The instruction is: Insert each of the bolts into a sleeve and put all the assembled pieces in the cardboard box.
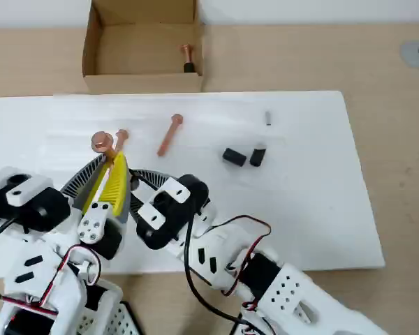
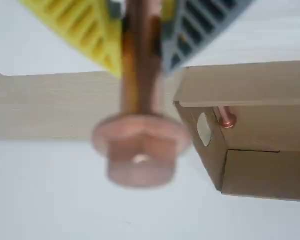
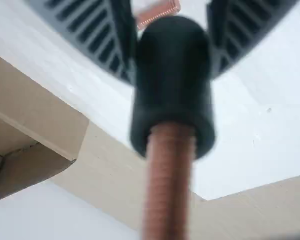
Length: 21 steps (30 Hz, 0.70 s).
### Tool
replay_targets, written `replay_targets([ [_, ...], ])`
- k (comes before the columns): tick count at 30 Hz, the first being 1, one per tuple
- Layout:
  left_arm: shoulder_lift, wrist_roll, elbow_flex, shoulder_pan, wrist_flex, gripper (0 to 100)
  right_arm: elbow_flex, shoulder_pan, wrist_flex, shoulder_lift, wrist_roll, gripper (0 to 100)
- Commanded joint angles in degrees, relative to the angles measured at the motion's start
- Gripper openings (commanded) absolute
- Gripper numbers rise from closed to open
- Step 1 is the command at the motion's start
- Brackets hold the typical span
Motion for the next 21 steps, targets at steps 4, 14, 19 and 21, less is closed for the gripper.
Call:
replay_targets([
  [4, -0.04, -0.53, -1.05, 0.62, 1.32, 1, -1.27, 1.36, -1.58, -1.98, -0.62, 0.9],
  [14, -0.04, -1.23, -1.05, 1.32, 1.32, 1, -1.27, 1.36, -1.58, -1.63, -0.62, 0.9],
  [19, -0.04, -5.27, -1.05, 6.68, 3.08, 1, -1.27, 1.36, -1.58, -1.63, -0.62, 0.9],
  [21, -0.04, -5.45, -1.05, 6.86, 3.16, 1, -1.27, 1.45, -1.58, -1.63, -0.62, 0.9],
])
